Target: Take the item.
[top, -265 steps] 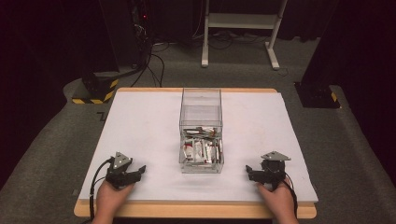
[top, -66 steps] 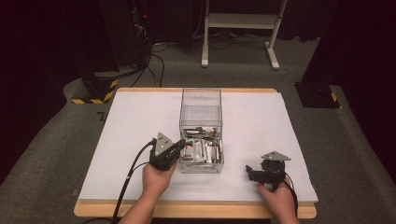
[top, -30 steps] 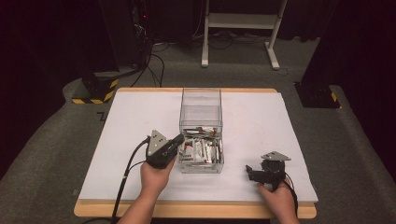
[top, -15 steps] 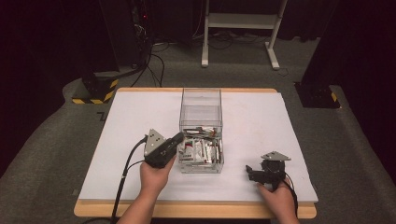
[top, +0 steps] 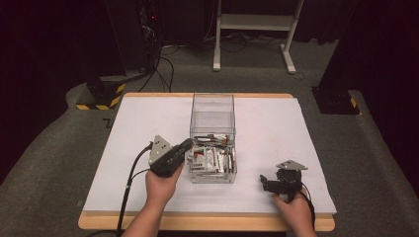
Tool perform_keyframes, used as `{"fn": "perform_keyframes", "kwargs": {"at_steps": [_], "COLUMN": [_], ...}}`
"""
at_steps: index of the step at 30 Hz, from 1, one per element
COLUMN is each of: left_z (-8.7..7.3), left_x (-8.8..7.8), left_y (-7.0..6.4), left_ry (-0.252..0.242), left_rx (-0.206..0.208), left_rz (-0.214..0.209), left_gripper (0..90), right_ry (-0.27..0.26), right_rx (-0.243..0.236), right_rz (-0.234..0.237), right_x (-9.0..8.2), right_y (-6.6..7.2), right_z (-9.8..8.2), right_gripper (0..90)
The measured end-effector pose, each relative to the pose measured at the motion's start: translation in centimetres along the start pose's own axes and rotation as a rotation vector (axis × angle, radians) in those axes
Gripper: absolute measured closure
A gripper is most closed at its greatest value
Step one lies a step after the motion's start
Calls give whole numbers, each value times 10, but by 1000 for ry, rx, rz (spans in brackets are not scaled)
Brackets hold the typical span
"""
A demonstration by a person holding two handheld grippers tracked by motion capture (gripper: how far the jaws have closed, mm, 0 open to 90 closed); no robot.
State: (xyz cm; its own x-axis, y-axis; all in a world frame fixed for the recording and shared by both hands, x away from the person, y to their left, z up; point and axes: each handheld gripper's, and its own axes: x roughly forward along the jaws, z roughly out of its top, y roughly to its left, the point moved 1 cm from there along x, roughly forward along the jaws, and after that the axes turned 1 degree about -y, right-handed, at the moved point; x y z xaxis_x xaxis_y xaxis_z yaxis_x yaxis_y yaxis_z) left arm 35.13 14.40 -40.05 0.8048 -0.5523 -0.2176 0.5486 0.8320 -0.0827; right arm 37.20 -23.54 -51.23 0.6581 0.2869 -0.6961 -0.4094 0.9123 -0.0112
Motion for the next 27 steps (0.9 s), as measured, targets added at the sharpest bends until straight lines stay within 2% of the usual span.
{"fn": "perform_keyframes", "kwargs": {"at_steps": [18,27], "left_z": [4,3], "left_x": [-8,-18], "left_y": [5,14], "left_ry": [-19,-34], "left_rx": [-14,-27], "left_rz": [-5,11], "left_gripper": [893,893], "right_ry": [1,1], "right_rx": [4,4], "right_rz": [3,2], "right_x": [0,0], "right_y": [0,0], "right_z": [0,0], "right_gripper": [94,94]}}
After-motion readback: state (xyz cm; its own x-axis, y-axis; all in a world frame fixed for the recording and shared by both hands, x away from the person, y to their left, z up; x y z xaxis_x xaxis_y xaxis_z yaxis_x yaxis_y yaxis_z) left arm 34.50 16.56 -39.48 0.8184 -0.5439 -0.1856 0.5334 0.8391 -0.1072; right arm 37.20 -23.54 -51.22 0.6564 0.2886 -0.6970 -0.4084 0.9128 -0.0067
